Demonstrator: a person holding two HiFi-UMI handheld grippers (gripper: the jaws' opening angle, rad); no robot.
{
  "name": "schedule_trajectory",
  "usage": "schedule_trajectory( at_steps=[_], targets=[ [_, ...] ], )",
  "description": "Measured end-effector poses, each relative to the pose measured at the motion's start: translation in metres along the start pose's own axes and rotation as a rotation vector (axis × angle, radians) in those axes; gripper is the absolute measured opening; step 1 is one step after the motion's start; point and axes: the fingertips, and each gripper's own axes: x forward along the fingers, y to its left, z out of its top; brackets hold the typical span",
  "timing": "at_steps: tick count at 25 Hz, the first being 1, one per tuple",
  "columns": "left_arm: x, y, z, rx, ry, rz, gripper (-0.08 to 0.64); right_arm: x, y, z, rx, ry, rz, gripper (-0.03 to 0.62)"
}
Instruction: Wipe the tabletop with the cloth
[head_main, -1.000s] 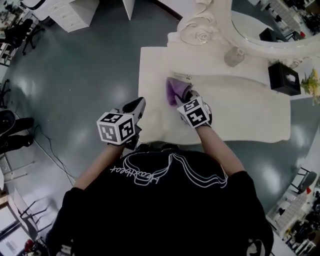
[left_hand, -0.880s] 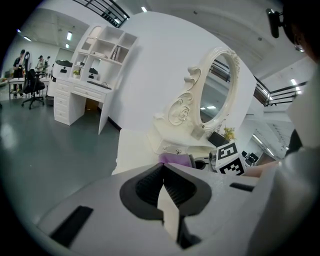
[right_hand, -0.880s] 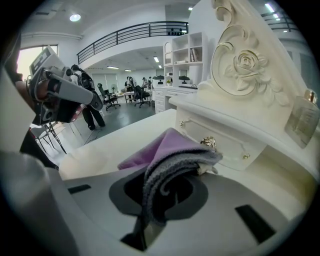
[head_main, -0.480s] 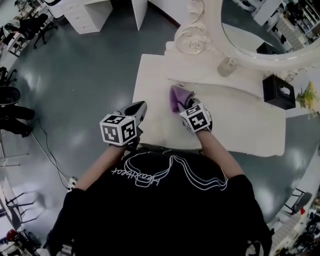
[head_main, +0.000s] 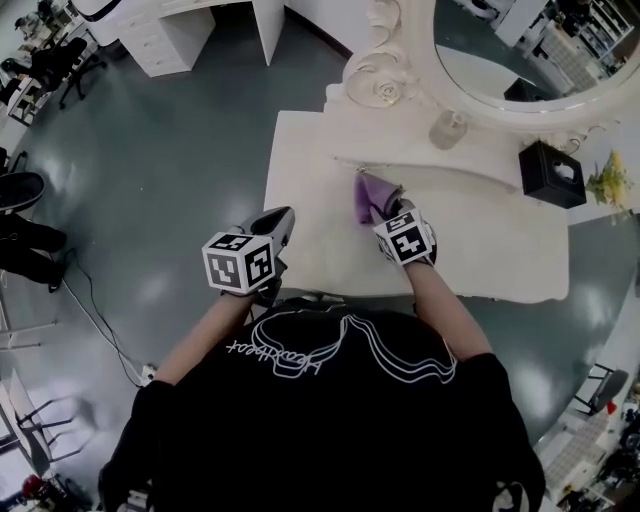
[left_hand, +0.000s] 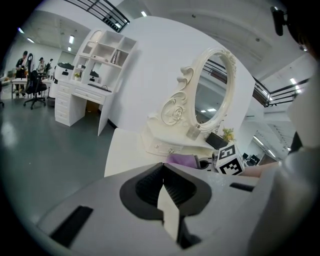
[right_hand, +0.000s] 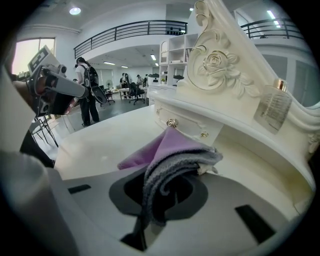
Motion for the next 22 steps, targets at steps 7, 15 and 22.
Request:
schedule_trajectory(
  at_steps=[7,15,22],
  targets=[
    [0.008,0.013,-0.008,-0.025,0.065,-0.066,0.005,-0.005,-0.011,-0.008,0.041,0.047,-0.067,0.051],
    [0.023,0.021,-0.01,0.011,0.09,-0.118,0.005,-0.011,-0.026,-0.016,0.074,0.092,-0.133,0.049],
    [0.03,0.022,-0.005,0.023,0.09,-0.111,0.005,-0.021,-0.046,-0.028,0.035,0.106,-0.19,0.048]
  ],
)
